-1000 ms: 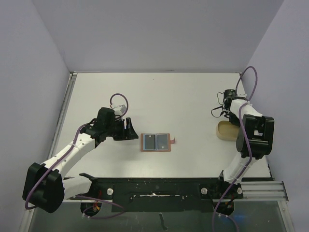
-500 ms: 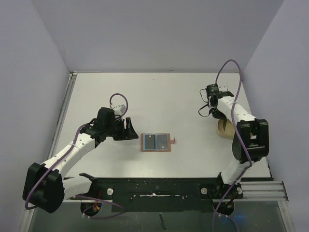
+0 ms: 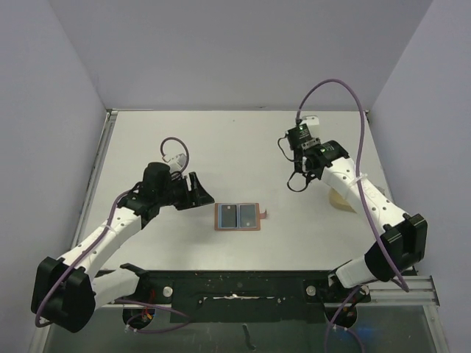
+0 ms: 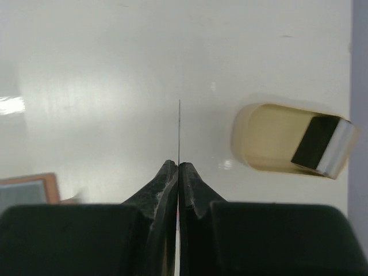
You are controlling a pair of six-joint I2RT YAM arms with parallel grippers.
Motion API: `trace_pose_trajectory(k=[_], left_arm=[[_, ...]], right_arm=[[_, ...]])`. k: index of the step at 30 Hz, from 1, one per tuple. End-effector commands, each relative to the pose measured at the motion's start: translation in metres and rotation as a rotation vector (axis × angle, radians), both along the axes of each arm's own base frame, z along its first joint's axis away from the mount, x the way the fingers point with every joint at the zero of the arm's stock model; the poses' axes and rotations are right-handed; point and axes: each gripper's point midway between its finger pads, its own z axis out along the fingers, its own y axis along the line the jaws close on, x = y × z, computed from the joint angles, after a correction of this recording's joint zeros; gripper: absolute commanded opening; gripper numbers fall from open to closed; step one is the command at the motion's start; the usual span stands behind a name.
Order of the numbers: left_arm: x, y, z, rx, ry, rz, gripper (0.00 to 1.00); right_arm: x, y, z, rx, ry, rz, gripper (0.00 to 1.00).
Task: Put the credit cards into the card holder
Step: Insert the credit card into the card holder.
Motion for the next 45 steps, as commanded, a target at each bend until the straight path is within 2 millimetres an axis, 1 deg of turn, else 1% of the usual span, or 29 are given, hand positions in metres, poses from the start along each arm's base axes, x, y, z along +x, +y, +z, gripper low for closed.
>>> trace_pose_trajectory(k=[1,3,6,8,9,11,14,15,16,19,22,26,30,34,36,38,39,40,41,43,45], left_arm=[[0.010,-0.017,0.043,-0.172,-0.113,-0.008,0.59],[0.010,-0.022,0.054,-0.236,-0.138,-0.016,0.59],[0.004,-0.032,0.066,-0.367,-0.131,-0.039,0.59],[0.002,-0.039,0.080,-0.458,-0.125,-0.061,0.59],[0.002,-0.042,0.090,-0.505,-0.135,-0.074,0.59],[-0.001,-0.046,0.103,-0.586,-0.127,-0.086,0.59],[-0.002,-0.046,0.120,-0.665,-0.160,-0.087,0.59],[-0.002,-0.046,0.125,-0.681,-0.174,-0.088,0.59],[-0.002,-0.046,0.128,-0.690,-0.186,-0.088,0.59],[-0.003,-0.046,0.136,-0.721,-0.205,-0.095,0.59],[-0.005,-0.046,0.139,-0.758,-0.204,-0.103,0.59],[-0.008,-0.047,0.141,-0.789,-0.195,-0.119,0.56],[-0.008,-0.048,0.141,-0.804,-0.189,-0.125,0.49],[-0.008,-0.048,0.145,-0.821,-0.199,-0.129,0.33],[-0.009,-0.048,0.146,-0.827,-0.205,-0.132,0.21],[-0.009,-0.047,0.145,-0.829,-0.201,-0.127,0.05],[-0.009,-0.047,0.145,-0.829,-0.198,-0.122,0.00],[-0.008,-0.046,0.142,-0.827,-0.192,-0.114,0.00],[-0.008,-0.046,0.140,-0.825,-0.191,-0.109,0.00],[-0.006,-0.044,0.135,-0.815,-0.179,-0.097,0.00],[-0.004,-0.044,0.125,-0.784,-0.161,-0.086,0.00]], right_arm=[[-0.004,0.065,0.033,0.219,-0.135,0.138,0.00],[-0.009,0.094,0.039,0.322,-0.173,0.208,0.00],[-0.021,0.128,0.042,0.492,-0.212,0.279,0.00],[-0.030,0.150,0.047,0.622,-0.231,0.329,0.00],[-0.035,0.164,0.055,0.713,-0.250,0.358,0.00],[-0.045,0.180,0.065,0.844,-0.281,0.406,0.00],[-0.059,0.196,0.089,1.032,-0.350,0.468,0.00],[-0.064,0.201,0.087,1.079,-0.348,0.482,0.00],[-0.068,0.205,0.093,1.127,-0.358,0.503,0.00],[-0.078,0.217,0.105,1.253,-0.369,0.549,0.00],[-0.084,0.225,0.115,1.350,-0.379,0.582,0.00],[-0.088,0.235,0.116,1.394,-0.349,0.611,0.00],[-0.092,0.244,0.115,1.419,-0.325,0.630,0.00],[-0.093,0.248,0.109,1.418,-0.298,0.627,0.00],[-0.092,0.249,0.105,1.413,-0.286,0.625,0.00],[-0.091,0.249,0.101,1.405,-0.275,0.619,0.00],[-0.091,0.250,0.099,1.399,-0.268,0.615,0.00],[-0.090,0.249,0.097,1.391,-0.263,0.607,0.00],[-0.089,0.248,0.095,1.383,-0.262,0.598,0.03],[-0.087,0.244,0.089,1.358,-0.257,0.561,0.12],[-0.084,0.236,0.083,1.315,-0.261,0.520,0.21]])
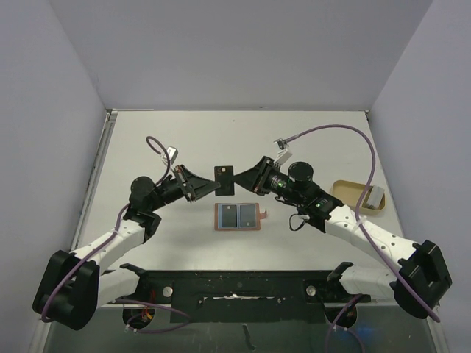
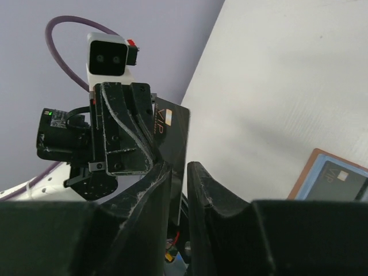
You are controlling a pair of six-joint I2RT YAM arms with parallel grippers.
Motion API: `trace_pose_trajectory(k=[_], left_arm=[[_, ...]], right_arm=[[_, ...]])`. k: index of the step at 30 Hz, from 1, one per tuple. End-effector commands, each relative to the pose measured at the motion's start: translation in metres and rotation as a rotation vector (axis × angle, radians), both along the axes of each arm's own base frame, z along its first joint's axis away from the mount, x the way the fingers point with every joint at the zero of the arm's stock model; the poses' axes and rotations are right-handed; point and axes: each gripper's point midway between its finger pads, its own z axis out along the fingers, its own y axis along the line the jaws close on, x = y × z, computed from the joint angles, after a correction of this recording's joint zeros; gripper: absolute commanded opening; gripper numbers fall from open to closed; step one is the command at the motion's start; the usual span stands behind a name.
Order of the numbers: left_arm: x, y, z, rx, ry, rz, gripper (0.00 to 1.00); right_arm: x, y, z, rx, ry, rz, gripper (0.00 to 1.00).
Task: Put the credit cards into the card holder
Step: Insert the credit card into the card holder.
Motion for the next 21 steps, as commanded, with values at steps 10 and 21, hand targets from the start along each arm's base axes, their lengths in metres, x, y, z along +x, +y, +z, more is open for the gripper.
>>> trace_pose_trajectory(k=[10,21], left_arm=[[0.016,0.014,-0.088,0.354,0.098,0.071,0.00],[0.008,0.005,-0.140,0.468,0.210,-0.008,0.00]], right_arm=[[0.021,-0.061,-0.053,-0.380,0.098,-0.287,0.47],[0.031,-0.068,-0.149,-0.779,0.221,-0.195,0.46]])
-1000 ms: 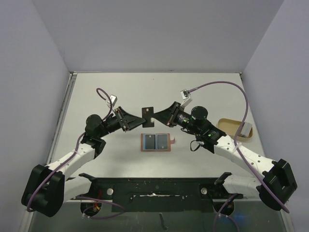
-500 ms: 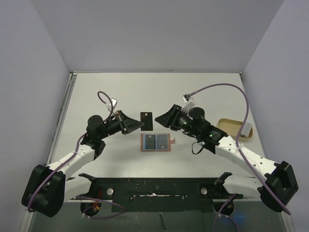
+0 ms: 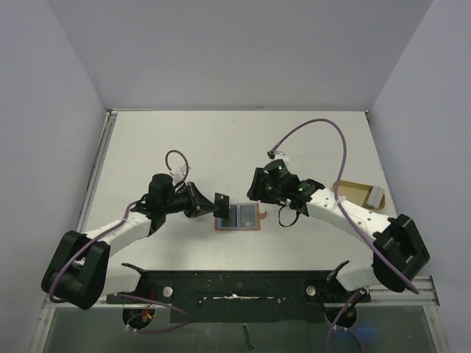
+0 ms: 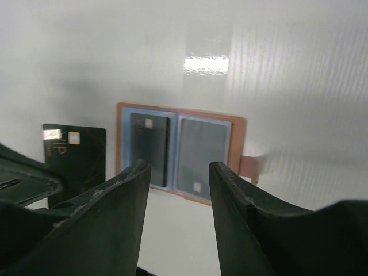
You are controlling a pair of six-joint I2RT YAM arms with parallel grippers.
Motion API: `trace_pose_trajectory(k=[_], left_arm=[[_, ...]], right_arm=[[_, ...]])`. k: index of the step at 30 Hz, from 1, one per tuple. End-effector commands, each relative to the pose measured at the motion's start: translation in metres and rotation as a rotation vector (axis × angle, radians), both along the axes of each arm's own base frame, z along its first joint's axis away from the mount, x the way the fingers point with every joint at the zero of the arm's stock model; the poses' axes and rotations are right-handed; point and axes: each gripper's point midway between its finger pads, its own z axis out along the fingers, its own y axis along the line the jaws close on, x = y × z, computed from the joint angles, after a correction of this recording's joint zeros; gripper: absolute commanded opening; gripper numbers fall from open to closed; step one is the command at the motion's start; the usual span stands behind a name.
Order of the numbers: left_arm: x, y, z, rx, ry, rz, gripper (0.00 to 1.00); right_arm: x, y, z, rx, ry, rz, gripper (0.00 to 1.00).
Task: Put the credit cards into the card holder
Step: Insert the credit card into the card holder.
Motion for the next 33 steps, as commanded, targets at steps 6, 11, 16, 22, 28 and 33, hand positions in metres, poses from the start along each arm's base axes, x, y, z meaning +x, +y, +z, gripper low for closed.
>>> trace_pose_trajectory(k=[6,11,16,22,28,33], left_arm=[[0.005,-0.019,-0.013,0.030,-0.006,-0.051,0.00],[0.007,-0.027,-0.019,0.010,0.000,-0.063,0.00],[0.009,-0.031,-0.029,0.017,0.010,-0.077,0.00],[0.009,-0.035,-0.037,0.012,0.019,-0.093,0.00],[0.007,-0.041,-0.044,0.004,0.027,-0.113,0.00],[0.004,-0.046,-0.048,-0.011,0.033,-0.128,0.00]], right_arm=[[0.004,0.000,-0.054,-0.216,0.097,0.095,0.43],[0.001,-0.005,-0.073,-0.267,0.138,0.102,0.40],[-0.001,-0.011,-0.093,-0.315,0.171,0.101,0.32],[-0.007,-0.018,-0.108,-0.336,0.194,0.088,0.26],[-0.011,-0.021,-0.115,-0.344,0.208,0.083,0.24],[-0.012,-0.023,-0.118,-0.346,0.209,0.078,0.22]])
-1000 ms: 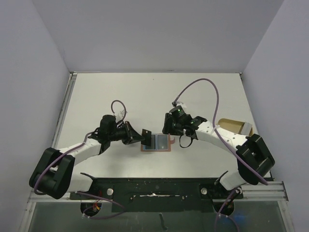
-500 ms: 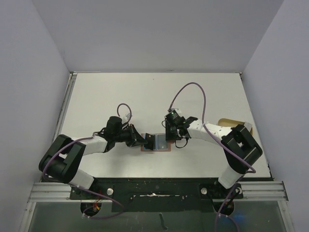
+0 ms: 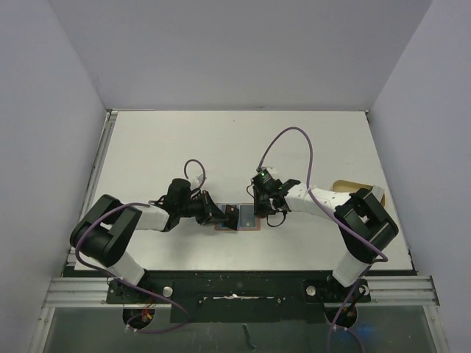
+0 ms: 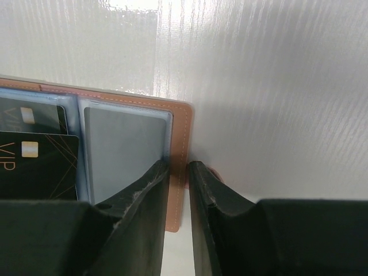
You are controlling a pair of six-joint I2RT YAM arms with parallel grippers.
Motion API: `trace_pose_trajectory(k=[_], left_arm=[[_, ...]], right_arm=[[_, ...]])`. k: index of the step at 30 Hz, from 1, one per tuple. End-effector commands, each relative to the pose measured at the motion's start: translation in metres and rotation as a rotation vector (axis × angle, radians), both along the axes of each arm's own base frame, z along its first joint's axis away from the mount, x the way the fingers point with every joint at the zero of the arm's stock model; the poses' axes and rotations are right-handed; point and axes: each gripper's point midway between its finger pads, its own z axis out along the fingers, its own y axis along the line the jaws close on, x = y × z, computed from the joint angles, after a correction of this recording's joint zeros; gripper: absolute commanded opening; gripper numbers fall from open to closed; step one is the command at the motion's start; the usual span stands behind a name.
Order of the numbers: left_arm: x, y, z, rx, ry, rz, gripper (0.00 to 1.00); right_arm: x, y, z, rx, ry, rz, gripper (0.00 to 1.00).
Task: Put the credit cards into the card holder
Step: Insert the credit card into the card holder.
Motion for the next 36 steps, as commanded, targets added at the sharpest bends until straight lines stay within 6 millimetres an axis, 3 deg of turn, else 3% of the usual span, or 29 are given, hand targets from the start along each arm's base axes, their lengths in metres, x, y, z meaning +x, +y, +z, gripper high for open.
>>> trace_pose_trajectory(k=[1,14,36], left_arm=[[0.014,-0.015,0.021,-0.072,-0.093,-0.029,0.00],[0.018,-0.016,0.002,-0.031,-0.056,-0.010,0.00],[0.024,-0.027,-0.006,-0.015,-0.049,0.063,0.00]], right_arm=[[0.002,-0.002,-0.001,-0.009,-0.028,-0.005,0.22],[0.000,-0.003,-0.003,-0.008,-0.027,-0.008,0.21],[-0.011,-0.006,-0.002,0.020,-0.028,-0.039,0.20]])
